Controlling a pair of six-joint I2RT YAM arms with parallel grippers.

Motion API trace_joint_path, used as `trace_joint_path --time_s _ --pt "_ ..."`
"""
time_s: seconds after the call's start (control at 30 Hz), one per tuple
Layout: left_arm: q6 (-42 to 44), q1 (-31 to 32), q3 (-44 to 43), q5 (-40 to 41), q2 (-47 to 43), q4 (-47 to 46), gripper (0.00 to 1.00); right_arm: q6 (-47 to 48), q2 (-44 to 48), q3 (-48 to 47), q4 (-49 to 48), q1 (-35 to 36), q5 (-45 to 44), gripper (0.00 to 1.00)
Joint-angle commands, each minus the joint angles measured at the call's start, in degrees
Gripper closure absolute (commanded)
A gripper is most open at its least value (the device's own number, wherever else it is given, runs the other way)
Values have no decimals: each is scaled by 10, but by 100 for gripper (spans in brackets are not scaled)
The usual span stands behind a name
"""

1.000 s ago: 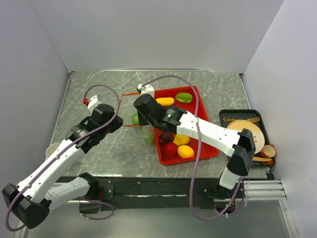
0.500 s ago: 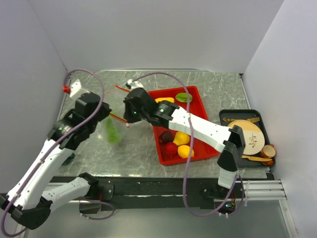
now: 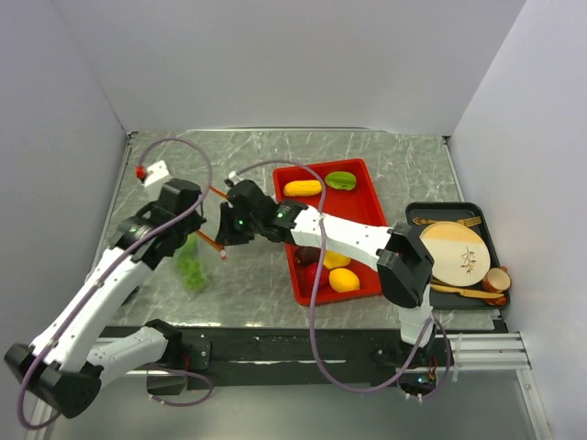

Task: Place the food in the zip-top bag and seal the zipper
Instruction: Adjust the zipper food storage bag at the center of the board.

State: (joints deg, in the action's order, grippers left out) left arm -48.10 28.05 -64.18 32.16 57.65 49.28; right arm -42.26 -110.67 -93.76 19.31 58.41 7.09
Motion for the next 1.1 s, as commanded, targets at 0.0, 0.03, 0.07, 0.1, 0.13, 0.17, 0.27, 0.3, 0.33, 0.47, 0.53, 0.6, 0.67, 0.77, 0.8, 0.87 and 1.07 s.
trace_joint_path --time_s 0.0,0.03,0.07,0.1,0.13,0.17,0.27,0.3,0.33,0.47,0.53,0.6,0.67,0.77,0.8,0.87,1.07 --pt "23 -2 19 -56 13 -63 99 -15 33 51 -14 -12 -20 70" --pt "25 -2 23 -61 19 -68 99 -15 40 60 -9 -14 -38 62" --pt "27 -2 25 -67 21 -73 99 -15 47 83 -9 -15 -48 49" --pt "30 -2 26 -81 22 -84 99 -16 64 95 -9 -15 -59 44" --pt "35 -2 28 -86 24 -89 99 -18 74 108 -11 -20 -70 36" --pt "38 -2 27 -90 25 -94 99 -15 84 129 -16 -21 -90 32" --pt "45 -2 20 -105 30 -100 99 20 122 143 -2 -23 -177 21" --pt "46 -2 16 -107 33 -97 99 37 142 146 1 -26 -186 20" --pt "49 -2 8 -110 40 -94 99 43 153 147 3 -30 -194 20" --pt "53 -2 6 -131 47 -106 99 55 236 203 -25 -65 -188 12" --pt "56 -2 12 -149 45 -111 99 50 263 236 -20 -84 -183 11" --pt "56 -2 20 -162 44 -121 99 38 293 257 8 -120 -181 11" --pt "57 -1 33 -186 33 -146 99 29 313 282 37 -144 -190 11" --pt "62 -1 68 -208 11 -179 99 37 346 327 58 -169 -212 10" --pt "58 -1 76 -208 3 -179 99 35 355 335 71 -180 -216 10" --pt "59 -1 83 -213 -3 -180 99 32 375 360 81 -189 -219 9" --pt "71 -1 104 -228 -10 -183 99 67 363 402 95 -256 -167 9"
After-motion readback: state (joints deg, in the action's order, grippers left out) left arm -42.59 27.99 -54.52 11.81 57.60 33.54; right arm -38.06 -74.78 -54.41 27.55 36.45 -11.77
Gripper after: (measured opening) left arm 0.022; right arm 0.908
